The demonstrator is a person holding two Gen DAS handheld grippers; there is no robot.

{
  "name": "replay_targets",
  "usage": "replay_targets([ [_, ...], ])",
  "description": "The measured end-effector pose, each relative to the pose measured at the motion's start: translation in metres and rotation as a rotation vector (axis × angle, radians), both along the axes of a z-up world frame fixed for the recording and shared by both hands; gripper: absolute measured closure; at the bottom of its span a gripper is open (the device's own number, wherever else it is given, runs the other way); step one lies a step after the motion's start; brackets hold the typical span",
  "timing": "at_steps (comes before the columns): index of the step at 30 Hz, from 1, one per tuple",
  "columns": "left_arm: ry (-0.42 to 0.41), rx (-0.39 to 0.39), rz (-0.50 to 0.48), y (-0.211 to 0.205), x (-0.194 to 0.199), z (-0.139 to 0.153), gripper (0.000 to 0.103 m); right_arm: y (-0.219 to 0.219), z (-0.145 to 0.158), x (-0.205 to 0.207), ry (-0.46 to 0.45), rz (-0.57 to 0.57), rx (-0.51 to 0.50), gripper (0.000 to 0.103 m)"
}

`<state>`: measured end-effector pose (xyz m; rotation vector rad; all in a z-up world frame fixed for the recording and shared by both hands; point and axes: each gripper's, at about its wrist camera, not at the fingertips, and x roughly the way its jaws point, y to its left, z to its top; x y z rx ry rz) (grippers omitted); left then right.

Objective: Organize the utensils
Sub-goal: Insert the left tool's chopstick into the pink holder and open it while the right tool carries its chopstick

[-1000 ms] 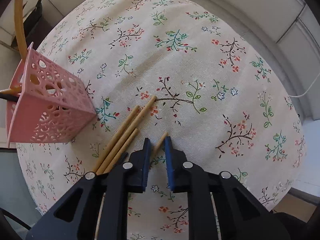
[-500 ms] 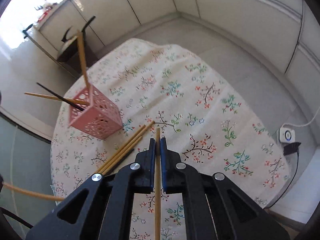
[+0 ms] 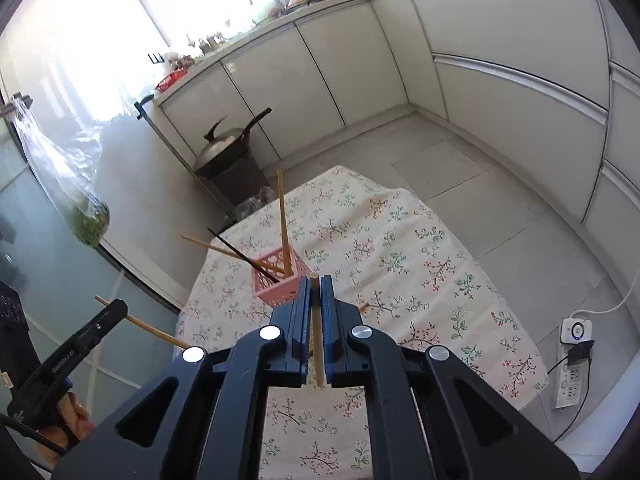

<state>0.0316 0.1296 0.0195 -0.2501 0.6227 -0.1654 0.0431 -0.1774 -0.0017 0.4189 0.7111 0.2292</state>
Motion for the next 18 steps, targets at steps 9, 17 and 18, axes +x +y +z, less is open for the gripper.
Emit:
replay_targets([
  [9,-0.128,-0.026,0.081,0.003,0.031,0.049,0.099,-0.006,0.048,0.013,-0.083,-0.011,0.051,0.098],
  [17,-0.137,-0.004,0.15,-0.002,0.073,0.041,0.099,-0.004,0.044,0.027,-0.081,-0.018,0.032,0.098],
  [18,-0.125,-0.001,0.159,-0.004,0.08,0.035,0.099,-0.004,0.043,0.029,-0.077,-0.019,0.031,0.098],
])
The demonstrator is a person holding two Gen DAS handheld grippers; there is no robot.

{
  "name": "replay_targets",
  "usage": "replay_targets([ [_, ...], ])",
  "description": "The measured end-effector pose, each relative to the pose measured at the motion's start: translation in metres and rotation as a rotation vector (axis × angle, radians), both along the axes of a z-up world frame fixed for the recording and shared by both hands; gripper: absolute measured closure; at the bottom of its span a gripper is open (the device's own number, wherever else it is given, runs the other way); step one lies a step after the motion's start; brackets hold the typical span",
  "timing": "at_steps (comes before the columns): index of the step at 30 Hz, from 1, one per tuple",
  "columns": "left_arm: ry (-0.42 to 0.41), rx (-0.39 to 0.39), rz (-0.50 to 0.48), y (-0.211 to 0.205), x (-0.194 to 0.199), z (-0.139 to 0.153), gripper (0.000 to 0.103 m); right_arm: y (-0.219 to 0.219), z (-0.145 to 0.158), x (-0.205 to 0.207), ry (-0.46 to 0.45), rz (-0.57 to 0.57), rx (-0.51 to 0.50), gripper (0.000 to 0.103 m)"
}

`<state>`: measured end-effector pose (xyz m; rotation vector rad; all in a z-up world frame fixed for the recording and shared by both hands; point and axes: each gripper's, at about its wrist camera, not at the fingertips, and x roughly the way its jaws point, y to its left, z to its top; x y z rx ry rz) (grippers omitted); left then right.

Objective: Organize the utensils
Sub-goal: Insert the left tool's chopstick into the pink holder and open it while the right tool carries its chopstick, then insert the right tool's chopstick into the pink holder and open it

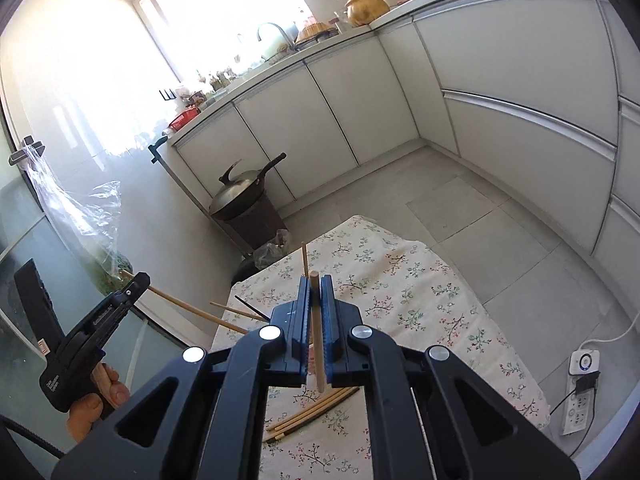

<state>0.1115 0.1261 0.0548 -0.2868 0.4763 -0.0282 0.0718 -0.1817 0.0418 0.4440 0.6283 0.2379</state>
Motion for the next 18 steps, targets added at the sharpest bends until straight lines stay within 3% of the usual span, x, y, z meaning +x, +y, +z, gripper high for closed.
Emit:
replay_targets([
  [8,0.03,0.032,0.03,-0.008,0.03,-0.028,0.099,-0.002,-0.001,0.007,0.005,-0.01,-0.005,0.098],
  [12,0.095,0.033,0.011,-0.009,0.037,-0.045,0.096,-0.003,-0.001,0.007,0.01,-0.014,0.002,0.098],
  [13,0.108,0.028,0.01,-0.008,0.036,-0.046,0.093,-0.003,0.0,0.008,0.01,-0.015,0.004,0.098],
  [16,0.091,0.014,0.019,-0.002,0.026,-0.041,0.06,-0.003,0.003,0.008,0.006,-0.015,0.008,0.098],
  [18,0.068,0.017,0.026,-0.001,0.017,-0.034,0.057,-0.002,0.006,0.008,-0.003,-0.019,0.006,0.098],
])
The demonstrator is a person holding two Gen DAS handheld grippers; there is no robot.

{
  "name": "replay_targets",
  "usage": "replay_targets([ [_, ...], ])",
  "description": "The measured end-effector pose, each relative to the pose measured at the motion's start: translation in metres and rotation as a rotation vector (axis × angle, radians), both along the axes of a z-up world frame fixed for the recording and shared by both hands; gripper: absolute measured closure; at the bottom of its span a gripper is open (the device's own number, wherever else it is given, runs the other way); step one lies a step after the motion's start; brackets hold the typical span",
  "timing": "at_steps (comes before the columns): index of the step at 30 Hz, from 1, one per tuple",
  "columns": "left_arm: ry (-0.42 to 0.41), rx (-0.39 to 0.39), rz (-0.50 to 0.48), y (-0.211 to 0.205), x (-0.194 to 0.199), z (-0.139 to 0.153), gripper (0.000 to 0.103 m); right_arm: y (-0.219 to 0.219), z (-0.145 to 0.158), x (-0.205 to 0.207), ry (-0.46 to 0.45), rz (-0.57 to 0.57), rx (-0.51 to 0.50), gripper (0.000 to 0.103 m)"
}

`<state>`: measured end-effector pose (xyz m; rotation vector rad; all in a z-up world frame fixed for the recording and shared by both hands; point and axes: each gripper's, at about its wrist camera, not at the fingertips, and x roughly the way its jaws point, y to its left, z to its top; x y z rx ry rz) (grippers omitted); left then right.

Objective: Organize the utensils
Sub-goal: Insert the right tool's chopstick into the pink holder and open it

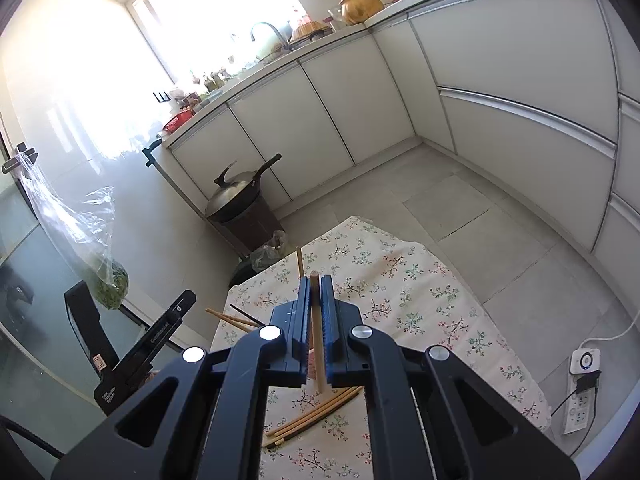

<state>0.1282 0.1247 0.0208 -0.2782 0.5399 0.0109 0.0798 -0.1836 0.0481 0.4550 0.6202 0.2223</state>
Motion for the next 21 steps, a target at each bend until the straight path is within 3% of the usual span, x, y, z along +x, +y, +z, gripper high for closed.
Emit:
replay_targets([
  [4,-0.01,0.013,0.004,0.002,-0.014,0.005,0.051,0.005,0.005,0.004,-0.014,-0.012,-0.004,0.098],
  [9,-0.023,0.037,0.038,0.009,-0.026,0.004,0.025,0.015,0.01,0.014,-0.035,-0.027,-0.02,0.098],
  [15,0.003,0.005,0.072,0.025,-0.036,-0.001,0.013,0.03,0.013,0.034,-0.049,-0.031,-0.03,0.098],
  [21,0.001,-0.008,0.087,0.037,-0.044,0.001,0.007,0.048,0.006,0.056,-0.04,-0.017,-0.051,0.098],
])
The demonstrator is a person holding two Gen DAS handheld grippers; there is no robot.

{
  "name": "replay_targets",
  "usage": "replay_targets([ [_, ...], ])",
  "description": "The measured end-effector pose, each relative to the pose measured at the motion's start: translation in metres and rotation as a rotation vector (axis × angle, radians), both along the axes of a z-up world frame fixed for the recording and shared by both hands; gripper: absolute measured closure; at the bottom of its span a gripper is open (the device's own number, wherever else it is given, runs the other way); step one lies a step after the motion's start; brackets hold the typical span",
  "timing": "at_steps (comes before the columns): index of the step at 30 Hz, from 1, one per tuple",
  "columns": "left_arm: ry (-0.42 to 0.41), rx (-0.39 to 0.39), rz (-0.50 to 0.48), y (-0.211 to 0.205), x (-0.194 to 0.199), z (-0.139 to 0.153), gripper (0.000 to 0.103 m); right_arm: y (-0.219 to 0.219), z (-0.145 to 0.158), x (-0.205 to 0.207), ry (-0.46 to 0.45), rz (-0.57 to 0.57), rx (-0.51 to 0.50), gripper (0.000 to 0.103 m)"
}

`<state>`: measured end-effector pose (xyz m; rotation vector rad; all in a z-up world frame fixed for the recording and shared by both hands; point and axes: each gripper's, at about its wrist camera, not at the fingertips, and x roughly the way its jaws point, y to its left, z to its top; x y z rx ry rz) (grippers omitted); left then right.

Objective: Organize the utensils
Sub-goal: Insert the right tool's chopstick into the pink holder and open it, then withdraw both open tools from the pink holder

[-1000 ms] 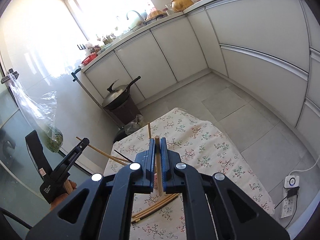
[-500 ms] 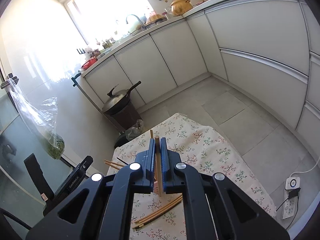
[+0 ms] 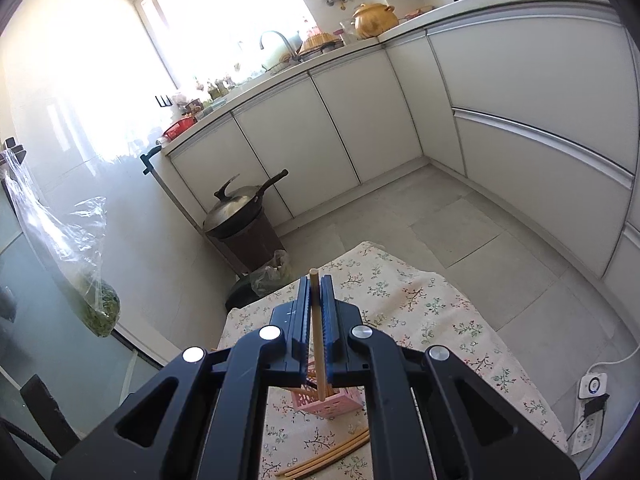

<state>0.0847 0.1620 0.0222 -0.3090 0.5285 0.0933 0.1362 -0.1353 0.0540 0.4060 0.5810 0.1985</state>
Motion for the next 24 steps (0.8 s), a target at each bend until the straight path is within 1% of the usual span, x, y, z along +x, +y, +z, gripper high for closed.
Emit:
replay_targets([
  [9,-0.008,-0.026,0.015,0.015,-0.002,0.004,0.007,0.031,-0.019,0.029,0.02,0.021,-0.039,0.098],
  [15,0.0,-0.037,0.019,0.018,-0.001,0.002,0.007,0.05,-0.044,0.044,0.011,0.032,-0.069,0.096],
  [16,-0.001,-0.036,0.015,0.017,-0.001,0.002,0.007,0.051,-0.048,0.044,0.011,0.037,-0.071,0.094],
  [17,-0.004,-0.033,0.011,0.016,-0.002,0.002,0.007,0.052,-0.052,0.041,0.012,0.043,-0.075,0.085],
  [18,-0.007,-0.027,0.007,0.013,-0.002,0.003,0.007,0.051,-0.053,0.04,0.008,0.045,-0.08,0.08],
  [19,-0.008,-0.017,0.002,0.01,-0.003,0.003,0.007,0.051,-0.053,0.036,0.0,0.044,-0.089,0.073],
  [24,-0.019,0.044,-0.016,-0.007,-0.006,0.004,0.007,0.049,-0.05,0.012,-0.041,0.046,-0.173,0.069],
])
